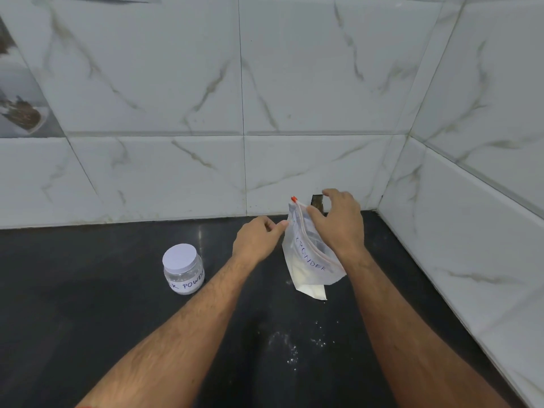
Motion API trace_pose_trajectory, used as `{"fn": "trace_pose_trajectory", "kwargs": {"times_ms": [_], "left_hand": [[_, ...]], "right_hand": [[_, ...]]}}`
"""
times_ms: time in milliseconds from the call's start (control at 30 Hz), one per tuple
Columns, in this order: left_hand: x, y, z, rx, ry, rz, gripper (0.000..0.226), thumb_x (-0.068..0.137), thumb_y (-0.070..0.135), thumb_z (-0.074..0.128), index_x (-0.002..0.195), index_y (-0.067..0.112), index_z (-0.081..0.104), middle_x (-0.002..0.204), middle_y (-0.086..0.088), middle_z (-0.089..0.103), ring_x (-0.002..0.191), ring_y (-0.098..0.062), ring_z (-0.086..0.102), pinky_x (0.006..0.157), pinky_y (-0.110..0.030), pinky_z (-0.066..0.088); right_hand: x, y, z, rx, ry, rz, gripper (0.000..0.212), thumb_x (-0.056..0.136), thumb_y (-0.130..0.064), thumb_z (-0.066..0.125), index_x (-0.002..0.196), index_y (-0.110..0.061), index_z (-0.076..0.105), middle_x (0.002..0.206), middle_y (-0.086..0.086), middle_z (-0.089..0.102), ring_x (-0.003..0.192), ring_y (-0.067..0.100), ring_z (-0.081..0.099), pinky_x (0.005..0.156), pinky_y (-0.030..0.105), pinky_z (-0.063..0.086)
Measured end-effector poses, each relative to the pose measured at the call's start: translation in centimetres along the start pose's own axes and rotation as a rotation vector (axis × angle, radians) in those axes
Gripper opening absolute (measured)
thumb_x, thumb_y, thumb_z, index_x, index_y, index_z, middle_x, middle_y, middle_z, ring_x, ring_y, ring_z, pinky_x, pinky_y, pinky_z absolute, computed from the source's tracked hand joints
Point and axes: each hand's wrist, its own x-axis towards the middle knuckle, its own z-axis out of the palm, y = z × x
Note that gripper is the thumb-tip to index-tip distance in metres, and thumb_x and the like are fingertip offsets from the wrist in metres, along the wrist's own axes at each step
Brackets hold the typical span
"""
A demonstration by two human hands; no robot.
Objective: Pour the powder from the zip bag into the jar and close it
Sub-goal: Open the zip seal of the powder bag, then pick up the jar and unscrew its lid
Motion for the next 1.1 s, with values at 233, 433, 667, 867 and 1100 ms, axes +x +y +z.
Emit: {"fn": "trace_pose_trajectory", "kwargs": {"times_ms": [233,433,667,867,1100], "left_hand": [[-0.2,-4.6,-4.8,-0.002,0.079,0.040,0.022,0.089,0.047,0.061,0.087,0.025,0.063,0.088,0.011,0.068,0.084,-0.009,0.063,0.076,-0.032,0.052],[-0.7,-11.4,-9.4,0.133,0.198,0.044,0.025,0.089,0.035,0.065,0.110,0.022,0.067,0.115,0.006,0.066,0.104,-0.014,0.061,0.087,-0.029,0.046],[-1.5,-17.3,-12.4,0.045,0.120,-0.138,0.046,0.089,0.032,0.066,0.131,0.017,0.060,0.134,-0.001,0.061,0.119,-0.020,0.059,0.096,-0.030,0.043],[-2.6,-20.9,-12.1,-0.338,0.016,-0.315,0.066,0.091,0.037,0.068,0.147,0.013,0.043,0.148,-0.007,0.051,0.132,-0.020,0.052,0.111,-0.044,0.042],[-3.4,-22.2,-10.8,-0.432,-0.118,-0.260,0.076,0.077,0.029,0.083,0.143,0.021,0.046,0.130,0.010,0.059,0.116,-0.008,0.058,0.102,-0.037,0.049]], "right_hand": [[-1.0,-4.1,3.4,0.133,0.026,-0.160,0.034,0.092,-0.036,0.062,0.121,-0.019,0.066,0.126,0.002,0.064,0.120,0.020,0.053,0.102,0.039,0.045],[-3.1,-6.4,9.1,0.252,-0.256,-0.134,0.028,0.090,-0.031,0.065,0.115,-0.020,0.069,0.119,-0.001,0.066,0.104,0.012,0.061,0.094,0.025,0.045],[-5.8,-7.3,17.0,0.378,-0.593,0.044,0.039,0.088,-0.013,0.064,0.127,-0.016,0.062,0.127,0.006,0.064,0.111,0.017,0.061,0.091,0.022,0.044],[-7.2,-7.6,22.0,0.468,-0.818,0.198,0.071,0.086,0.005,0.055,0.150,-0.019,0.036,0.149,0.012,0.044,0.121,0.021,0.051,0.081,0.029,0.051],[-8.7,-8.6,24.6,0.570,-0.858,0.205,0.065,0.082,0.009,0.061,0.140,-0.016,0.046,0.134,0.005,0.062,0.116,0.020,0.062,0.075,0.021,0.047]]}}
